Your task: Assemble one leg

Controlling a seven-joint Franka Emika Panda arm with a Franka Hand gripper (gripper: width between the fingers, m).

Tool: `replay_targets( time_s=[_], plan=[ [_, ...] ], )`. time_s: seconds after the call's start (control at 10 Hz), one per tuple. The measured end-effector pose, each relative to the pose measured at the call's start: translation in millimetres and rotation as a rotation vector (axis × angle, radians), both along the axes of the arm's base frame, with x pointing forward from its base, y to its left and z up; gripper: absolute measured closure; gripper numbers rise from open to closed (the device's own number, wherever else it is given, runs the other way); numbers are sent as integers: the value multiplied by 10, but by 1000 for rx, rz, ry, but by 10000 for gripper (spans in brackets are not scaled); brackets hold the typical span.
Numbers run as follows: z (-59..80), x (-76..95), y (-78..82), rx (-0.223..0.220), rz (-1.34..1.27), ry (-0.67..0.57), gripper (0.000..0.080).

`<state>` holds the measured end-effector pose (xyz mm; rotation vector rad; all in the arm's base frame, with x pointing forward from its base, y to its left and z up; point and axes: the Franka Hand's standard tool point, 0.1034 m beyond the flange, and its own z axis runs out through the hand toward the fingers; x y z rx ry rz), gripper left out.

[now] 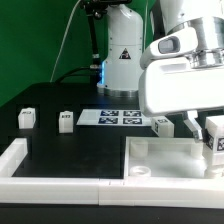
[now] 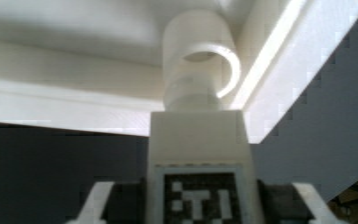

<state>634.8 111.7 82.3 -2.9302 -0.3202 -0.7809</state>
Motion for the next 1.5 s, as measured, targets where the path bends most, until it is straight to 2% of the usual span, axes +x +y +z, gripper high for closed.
replay_targets(
  time_s=[0.6, 1.1, 1.5],
  plan=[
    [-4, -43, 47, -2, 4, -19, 509],
    [-128, -107, 10, -4, 1, 0, 509],
    [-129, -60, 32, -1, -1, -23, 509]
  ],
)
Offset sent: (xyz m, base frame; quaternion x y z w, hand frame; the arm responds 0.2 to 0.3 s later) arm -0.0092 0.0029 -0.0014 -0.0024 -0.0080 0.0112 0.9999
